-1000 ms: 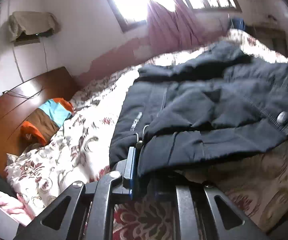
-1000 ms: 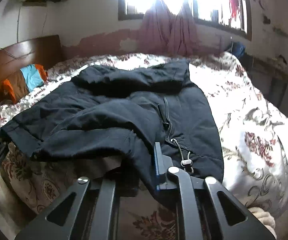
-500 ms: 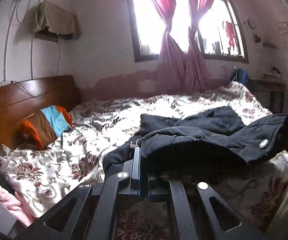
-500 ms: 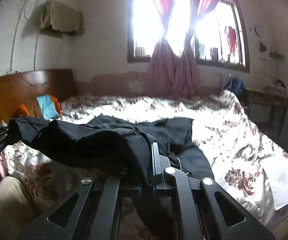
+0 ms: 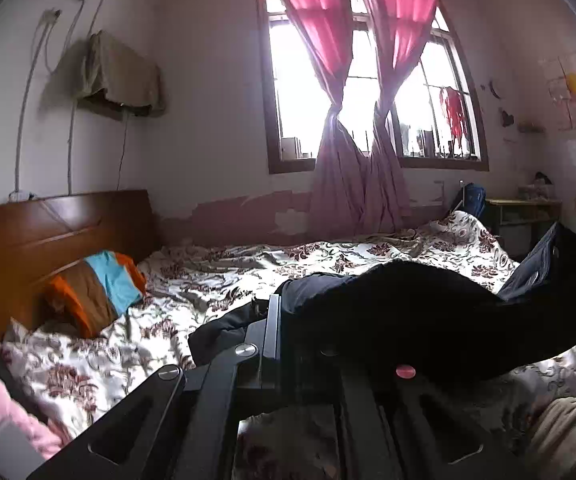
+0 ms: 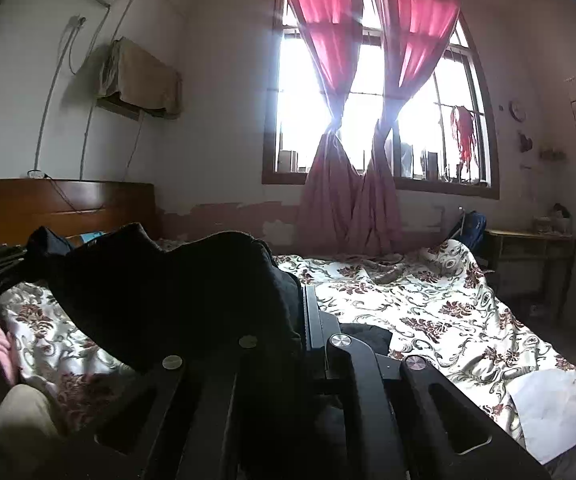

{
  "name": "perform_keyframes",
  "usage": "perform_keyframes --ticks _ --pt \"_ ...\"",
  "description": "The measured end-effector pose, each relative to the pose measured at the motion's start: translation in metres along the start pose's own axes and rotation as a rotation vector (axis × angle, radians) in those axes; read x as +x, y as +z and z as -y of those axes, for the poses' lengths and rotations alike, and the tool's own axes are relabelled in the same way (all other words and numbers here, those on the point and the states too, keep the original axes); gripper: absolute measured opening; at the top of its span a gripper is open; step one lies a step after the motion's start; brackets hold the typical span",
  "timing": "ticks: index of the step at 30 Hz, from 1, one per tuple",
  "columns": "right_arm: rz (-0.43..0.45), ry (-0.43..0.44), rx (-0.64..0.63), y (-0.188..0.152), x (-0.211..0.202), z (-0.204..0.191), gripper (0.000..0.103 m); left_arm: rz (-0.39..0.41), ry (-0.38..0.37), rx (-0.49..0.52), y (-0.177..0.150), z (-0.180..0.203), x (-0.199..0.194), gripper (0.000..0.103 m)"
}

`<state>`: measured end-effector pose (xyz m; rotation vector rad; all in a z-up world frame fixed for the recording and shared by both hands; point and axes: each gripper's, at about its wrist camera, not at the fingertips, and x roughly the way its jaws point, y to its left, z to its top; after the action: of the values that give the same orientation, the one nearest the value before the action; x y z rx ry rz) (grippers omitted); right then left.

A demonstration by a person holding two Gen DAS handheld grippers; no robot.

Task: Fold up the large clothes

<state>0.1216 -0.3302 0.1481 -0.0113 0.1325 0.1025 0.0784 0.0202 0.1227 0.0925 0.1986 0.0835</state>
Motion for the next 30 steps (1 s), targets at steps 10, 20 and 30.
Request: perform_keyframes --ticks 10,20,30 --pt "-0.037 0.06 0.076 0.01 0.084 0.028 0.006 -0.023 -0.033 -0.012 0.027 0.016 0.075 0.004" --pt "-0.068 0.04 0.077 0.008 0.198 0.04 0.006 -0.067 -0.03 0.001 0.05 0.035 0.187 0.004" --pt "-0.181 -0.024 -0.02 -0.015 0.298 0.03 0.006 -0.235 -0.059 -0.035 0.031 0.039 0.307 0.005"
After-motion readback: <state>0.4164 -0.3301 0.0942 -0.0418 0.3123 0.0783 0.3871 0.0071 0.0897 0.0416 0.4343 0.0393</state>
